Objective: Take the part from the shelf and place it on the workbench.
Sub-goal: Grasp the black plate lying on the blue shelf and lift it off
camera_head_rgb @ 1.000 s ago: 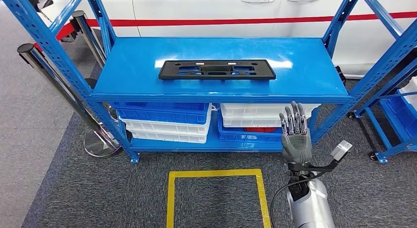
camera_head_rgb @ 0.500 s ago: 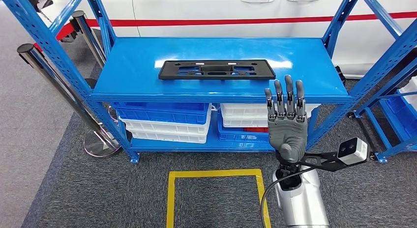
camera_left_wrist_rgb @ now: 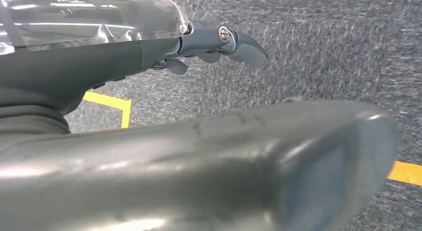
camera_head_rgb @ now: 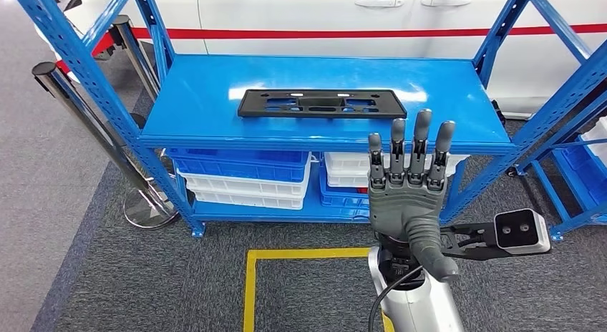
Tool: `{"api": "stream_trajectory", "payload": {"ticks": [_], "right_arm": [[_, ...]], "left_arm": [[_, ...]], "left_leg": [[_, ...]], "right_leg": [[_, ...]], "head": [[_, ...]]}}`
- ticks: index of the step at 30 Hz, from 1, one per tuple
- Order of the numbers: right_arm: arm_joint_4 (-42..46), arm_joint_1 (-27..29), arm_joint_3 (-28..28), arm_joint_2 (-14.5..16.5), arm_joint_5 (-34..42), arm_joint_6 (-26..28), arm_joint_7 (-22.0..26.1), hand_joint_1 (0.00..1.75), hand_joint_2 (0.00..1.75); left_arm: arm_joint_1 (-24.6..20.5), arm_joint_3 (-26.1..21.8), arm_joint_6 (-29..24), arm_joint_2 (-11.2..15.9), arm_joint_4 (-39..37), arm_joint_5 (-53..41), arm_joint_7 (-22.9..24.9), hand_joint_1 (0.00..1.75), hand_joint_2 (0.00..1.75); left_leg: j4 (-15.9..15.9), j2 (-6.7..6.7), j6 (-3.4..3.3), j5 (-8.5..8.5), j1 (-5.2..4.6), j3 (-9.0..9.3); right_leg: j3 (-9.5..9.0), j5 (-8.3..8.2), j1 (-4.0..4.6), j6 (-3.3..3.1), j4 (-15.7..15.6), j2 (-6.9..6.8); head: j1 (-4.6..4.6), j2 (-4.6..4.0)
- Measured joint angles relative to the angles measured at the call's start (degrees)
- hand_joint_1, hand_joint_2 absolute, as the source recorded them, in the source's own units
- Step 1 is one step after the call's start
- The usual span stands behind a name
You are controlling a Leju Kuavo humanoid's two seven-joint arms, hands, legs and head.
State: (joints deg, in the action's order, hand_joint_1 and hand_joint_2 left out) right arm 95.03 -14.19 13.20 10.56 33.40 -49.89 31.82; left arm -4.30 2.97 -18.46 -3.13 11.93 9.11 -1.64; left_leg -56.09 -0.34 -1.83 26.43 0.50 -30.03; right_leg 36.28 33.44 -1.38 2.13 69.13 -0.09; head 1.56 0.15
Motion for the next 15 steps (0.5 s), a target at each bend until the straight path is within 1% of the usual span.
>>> {"api": "stream_trajectory", "payload": {"ticks": [1,2,3,4,5,6,7,8,9,11,12,13,14,15], "right_arm": [[0.0,0.3,0.2,0.0,0.2,0.3,-0.5,0.00,0.00],[0.1,0.6,0.3,-0.1,0.3,0.6,-0.9,0.00,0.00],[0.1,0.8,0.4,-0.1,0.4,0.7,-1.2,0.00,0.00],[0.3,1.0,0.5,-0.1,0.4,0.8,-1.4,0.00,0.00],[0.4,1.1,0.5,-0.1,0.4,0.8,-1.5,0.00,0.00],[0.5,1.2,0.6,-0.2,0.4,0.8,-1.7,0.00,0.00],[0.5,1.3,0.6,-0.2,0.4,0.8,-1.7,0.00,0.00],[0.5,1.4,0.6,-0.3,0.4,0.8,-1.7,0.00,0.00],[0.6,1.5,0.6,-0.3,0.4,0.8,-1.8,0.00,0.00],[0.6,1.7,0.8,-0.4,0.4,0.7,-1.9,0.00,0.00],[0.6,1.7,0.9,-0.4,0.4,0.7,-2.0,0.00,0.00],[0.6,1.7,0.9,-0.4,0.4,0.6,-2.1,0.00,0.00],[0.5,1.7,1.0,-0.4,0.4,0.6,-2.3,0.00,0.00],[0.5,1.7,1.0,-0.3,0.4,0.6,-2.4,0.00,0.00]], "left_arm": [[0.0,0.0,0.1,0.0,0.0,-0.1,-0.2,0.00,0.00],[0.1,0.1,0.3,-0.1,0.0,-0.1,-0.3,0.00,0.00],[0.1,0.1,0.3,-0.1,0.0,-0.1,-0.3,0.00,0.00],[0.1,0.1,0.3,-0.2,-0.1,-0.2,-0.2,0.00,0.00],[0.1,0.2,0.4,-0.3,-0.1,-0.2,-0.1,0.00,0.00],[0.1,0.2,0.4,-0.4,-0.1,-0.2,0.0,0.00,0.00],[0.1,0.2,0.4,-0.4,-0.2,-0.2,0.2,0.00,0.00],[0.0,0.3,0.4,-0.5,-0.2,-0.2,0.4,0.00,0.00],[0.0,0.3,0.5,-0.5,-0.3,-0.1,0.5,0.00,0.00],[0.0,0.4,0.5,-0.5,-0.5,-0.1,0.8,0.00,0.00],[0.0,0.4,0.5,-0.5,-0.5,-0.1,1.0,0.00,0.00],[0.0,0.4,0.5,-0.5,-0.5,-0.1,1.1,0.00,0.00],[0.0,0.4,0.5,-0.5,-0.5,-0.1,1.3,0.00,0.00],[0.0,0.4,0.5,-0.5,-0.5,-0.1,1.4,0.00,0.00]], "left_leg": [[0.0,-0.04,0.00,0.05,-0.04,0.00],[-0.1,-0.10,0.04,0.14,-0.06,0.06],[-0.2,-0.20,0.14,0.31,-0.05,0.16],[-0.4,-0.32,0.32,0.59,-0.02,0.34],[-0.7,-0.43,0.57,0.95,0.02,0.47],[-1.1,-0.50,0.90,1.33,-0.06,0.46],[-1.3,-0.57,1.26,1.63,-0.14,0.32],[-1.5,-0.59,1.63,1.82,-0.18,0.11],[-1.6,-0.60,1.99,1.89,-0.21,-0.06],[-1.8,-0.55,2.64,2.21,-0.03,-0.08],[-2.6,-0.45,2.93,2.81,0.03,-0.40],[-4.7,-0.35,3.22,4.00,0.10,-1.38],[-8.1,-0.21,3.47,5.60,0.20,-3.10],[-12.3,-0.13,3.70,7.32,0.25,-5.35]], "right_leg": [[1.97,0.81,0.00,0.04,3.3,0.03],[3.21,0.50,-0.01,0.06,4.8,0.04],[3.24,-1.12,-0.04,0.05,3.8,0.03],[2.27,-3.65,-0.08,-0.02,0.8,0.02],[0.75,-5.95,-0.10,-0.16,-3.1,0.04],[-0.61,-7.51,-0.04,-0.34,-6.5,0.08],[-1.44,-8.18,0.03,-0.60,-8.7,0.16],[-1.62,-8.01,0.16,-0.86,-9.5,0.24],[-1.49,-7.79,0.33,-1.16,-9.6,0.32],[-1.54,-7.72,0.28,-1.82,-9.8,0.32],[-1.70,-7.68,0.18,-2.14,-9.9,0.24],[-1.88,-7.64,0.05,-2.42,-10.1,0.10],[-2.02,-7.53,0.02,-2.63,-10.1,-0.06],[-2.09,-7.42,0.04,-2.81,-10.1,-0.18]], "head": [[-0.01,0.00],[-0.01,0.00],[-0.01,0.00],[-0.02,0.00],[-0.02,0.00],[-0.03,-0.01],[-0.04,-0.01],[-0.04,-0.01],[-0.02,-0.01],[-0.01,-0.01],[0.08,-0.01],[0.16,-0.01],[0.27,-0.01],[0.36,0.00]]}}
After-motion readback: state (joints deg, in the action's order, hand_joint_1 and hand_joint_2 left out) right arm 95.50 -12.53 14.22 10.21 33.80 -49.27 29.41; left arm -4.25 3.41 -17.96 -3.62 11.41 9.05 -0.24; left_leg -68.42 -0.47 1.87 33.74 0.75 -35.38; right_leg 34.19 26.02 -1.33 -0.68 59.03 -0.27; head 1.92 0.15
